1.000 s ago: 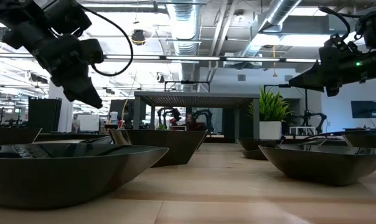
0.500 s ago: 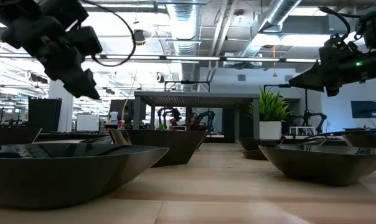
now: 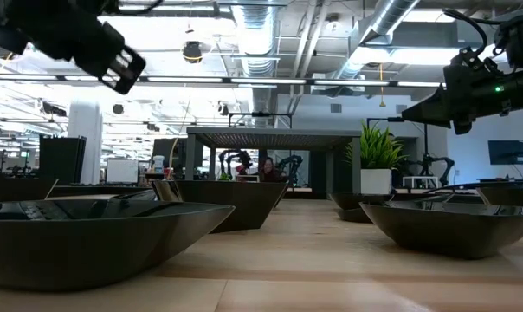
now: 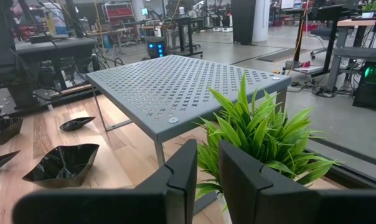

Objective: Pick & Place Mini shaped plates
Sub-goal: Put the leaf-shaped plate on the shelf

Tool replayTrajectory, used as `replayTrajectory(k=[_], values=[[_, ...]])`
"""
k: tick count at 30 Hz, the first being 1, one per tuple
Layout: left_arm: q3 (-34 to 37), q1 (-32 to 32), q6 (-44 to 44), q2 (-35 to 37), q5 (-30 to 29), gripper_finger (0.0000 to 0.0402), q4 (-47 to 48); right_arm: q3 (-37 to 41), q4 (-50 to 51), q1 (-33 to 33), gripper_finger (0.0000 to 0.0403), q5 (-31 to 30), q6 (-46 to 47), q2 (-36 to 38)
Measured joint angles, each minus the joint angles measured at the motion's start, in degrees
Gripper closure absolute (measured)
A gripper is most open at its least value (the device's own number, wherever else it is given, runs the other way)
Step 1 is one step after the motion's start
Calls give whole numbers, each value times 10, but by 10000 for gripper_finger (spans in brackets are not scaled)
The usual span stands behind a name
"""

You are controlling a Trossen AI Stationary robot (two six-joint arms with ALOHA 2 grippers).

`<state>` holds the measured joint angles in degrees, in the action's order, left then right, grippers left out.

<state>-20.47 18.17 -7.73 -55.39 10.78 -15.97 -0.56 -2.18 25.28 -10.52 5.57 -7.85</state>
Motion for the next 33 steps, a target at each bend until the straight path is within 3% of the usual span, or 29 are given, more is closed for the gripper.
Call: replayTrajectory(k=[10, 15, 19, 25, 33], values=[[0, 6, 0, -122, 1, 293, -52, 0, 0, 0, 343, 0, 0, 0], [0, 1, 4, -169, 0, 293, -125, 0, -2, 0, 343, 1, 18, 0], [0, 1, 18, -178, 0, 293, -147, 0, -30, -8, 343, 14, 137, 0], [0, 1, 19, -178, 0, 293, -149, 0, -103, -16, 343, 17, 170, 0], [0, 1, 19, -178, 0, 293, -150, 0, -99, -53, 343, 34, 170, 0]])
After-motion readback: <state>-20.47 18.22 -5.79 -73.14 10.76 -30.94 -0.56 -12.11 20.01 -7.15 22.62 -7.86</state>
